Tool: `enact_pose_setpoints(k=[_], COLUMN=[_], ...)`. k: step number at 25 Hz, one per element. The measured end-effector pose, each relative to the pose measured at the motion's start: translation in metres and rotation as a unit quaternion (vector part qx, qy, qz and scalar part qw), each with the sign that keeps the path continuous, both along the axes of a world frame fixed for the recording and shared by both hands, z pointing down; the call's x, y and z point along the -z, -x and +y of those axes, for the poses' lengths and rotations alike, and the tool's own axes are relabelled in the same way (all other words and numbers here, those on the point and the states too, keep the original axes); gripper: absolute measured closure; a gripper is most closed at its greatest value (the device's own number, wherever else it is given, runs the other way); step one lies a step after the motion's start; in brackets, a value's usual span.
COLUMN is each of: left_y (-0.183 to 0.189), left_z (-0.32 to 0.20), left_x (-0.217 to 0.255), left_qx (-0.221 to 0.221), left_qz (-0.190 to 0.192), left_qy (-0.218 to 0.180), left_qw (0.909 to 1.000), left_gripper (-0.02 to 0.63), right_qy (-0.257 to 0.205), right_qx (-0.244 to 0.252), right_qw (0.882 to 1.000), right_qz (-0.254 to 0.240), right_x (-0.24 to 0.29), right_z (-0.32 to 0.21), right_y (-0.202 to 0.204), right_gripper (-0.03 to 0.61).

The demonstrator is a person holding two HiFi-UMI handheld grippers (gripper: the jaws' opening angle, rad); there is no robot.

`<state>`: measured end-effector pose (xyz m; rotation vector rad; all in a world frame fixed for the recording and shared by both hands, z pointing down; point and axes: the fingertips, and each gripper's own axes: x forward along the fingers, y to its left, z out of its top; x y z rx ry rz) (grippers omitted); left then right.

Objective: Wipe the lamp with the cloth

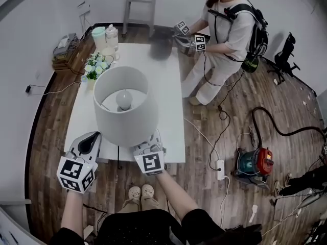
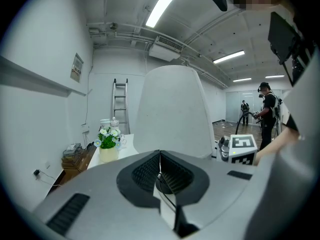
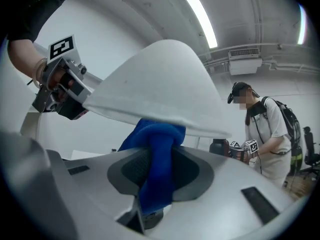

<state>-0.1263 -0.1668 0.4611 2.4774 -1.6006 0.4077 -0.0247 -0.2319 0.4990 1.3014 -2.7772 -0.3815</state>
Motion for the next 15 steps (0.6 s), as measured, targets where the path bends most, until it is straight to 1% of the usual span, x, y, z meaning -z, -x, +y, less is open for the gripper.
enact_pose_setpoints(k=[5, 8, 10, 12, 15], left_y=[-0.004, -0.004, -0.004, -0.004, -0.005], left_z=[-0.003, -0.001, -0.001, -0.001, 0.000], left_x=[0.001, 0.001, 0.001, 0.000, 0.000], left_qx=[-0.001, 0.002, 0.002, 0.002, 0.004], left_qz=[-0.006, -0.005, -0.005, -0.006, -0.008], left_qy=[0.001, 0.002, 0.003, 0.003, 0.002], left_qw=[1.0000, 1.0000, 1.0000, 1.0000, 1.0000], left_gripper=[0.603, 0.603, 0.603, 0.603, 0.603], right_qy=[0.023, 0.043, 0.064, 0.095, 0.128], right_qx=[0.013, 0.011, 0.007, 0.005, 0.014], right_qw=[1.000, 0.999, 0.998, 0.995, 0.991], right_qz=[0.002, 0.004, 0.015, 0.032, 0.034], right_x=[-0.023, -0.038, -0.054, -0.074, -0.085], right_z=[0.001, 0.003, 0.004, 0.003, 0.002], right_y=[0.003, 0.000, -0.003, -0.007, -0.009], right_gripper=[0.474, 0.473, 0.472, 0.474, 0.474])
